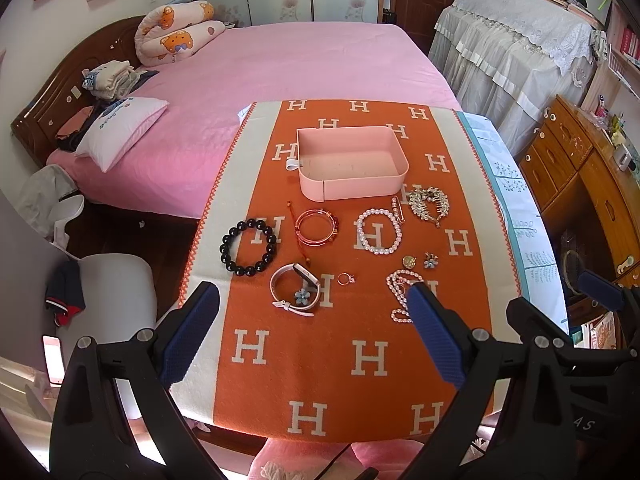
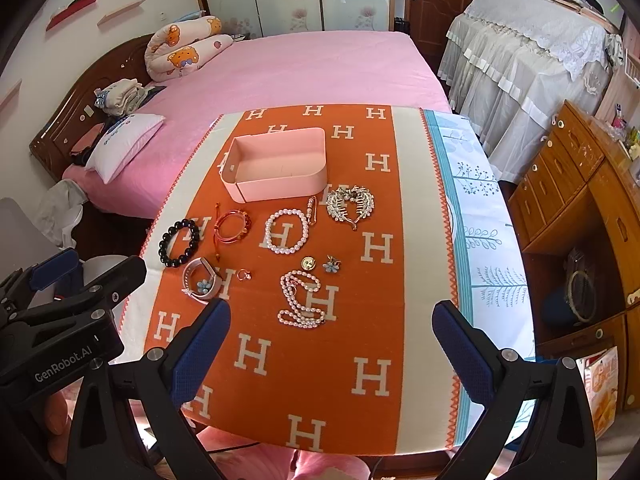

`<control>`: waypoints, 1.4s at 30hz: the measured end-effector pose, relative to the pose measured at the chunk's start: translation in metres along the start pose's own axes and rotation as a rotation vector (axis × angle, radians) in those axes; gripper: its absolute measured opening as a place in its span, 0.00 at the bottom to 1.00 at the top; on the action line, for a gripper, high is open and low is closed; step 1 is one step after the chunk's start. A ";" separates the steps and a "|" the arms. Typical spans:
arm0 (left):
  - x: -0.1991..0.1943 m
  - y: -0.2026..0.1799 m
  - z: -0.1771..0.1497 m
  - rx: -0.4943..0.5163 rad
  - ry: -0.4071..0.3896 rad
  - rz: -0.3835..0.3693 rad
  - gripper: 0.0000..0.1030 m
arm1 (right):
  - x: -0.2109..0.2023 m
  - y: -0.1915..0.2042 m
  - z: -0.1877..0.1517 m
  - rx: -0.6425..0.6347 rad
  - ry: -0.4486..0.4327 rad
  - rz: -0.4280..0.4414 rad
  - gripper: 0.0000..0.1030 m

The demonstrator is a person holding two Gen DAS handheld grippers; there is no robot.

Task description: Organize jewelry

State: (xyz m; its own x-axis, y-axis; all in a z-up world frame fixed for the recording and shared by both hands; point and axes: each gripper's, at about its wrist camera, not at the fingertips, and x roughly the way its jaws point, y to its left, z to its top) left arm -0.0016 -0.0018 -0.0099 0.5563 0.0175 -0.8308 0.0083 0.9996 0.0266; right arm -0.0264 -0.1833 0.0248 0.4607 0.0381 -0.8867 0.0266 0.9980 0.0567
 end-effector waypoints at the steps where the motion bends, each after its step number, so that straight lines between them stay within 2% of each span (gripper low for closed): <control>1: -0.001 -0.001 -0.001 0.001 -0.003 0.001 0.91 | -0.001 0.000 0.000 0.000 -0.001 0.000 0.99; 13: -0.017 -0.010 -0.002 0.004 -0.016 0.014 0.91 | -0.007 -0.002 0.002 -0.006 -0.008 0.003 0.98; 42: -0.022 -0.009 -0.002 0.004 -0.015 0.005 0.90 | -0.013 0.009 0.006 -0.015 -0.018 0.015 0.93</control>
State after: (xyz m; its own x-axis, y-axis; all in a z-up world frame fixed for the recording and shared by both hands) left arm -0.0151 -0.0116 0.0070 0.5688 0.0220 -0.8222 0.0091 0.9994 0.0330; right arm -0.0268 -0.1751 0.0398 0.4771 0.0519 -0.8773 0.0066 0.9980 0.0627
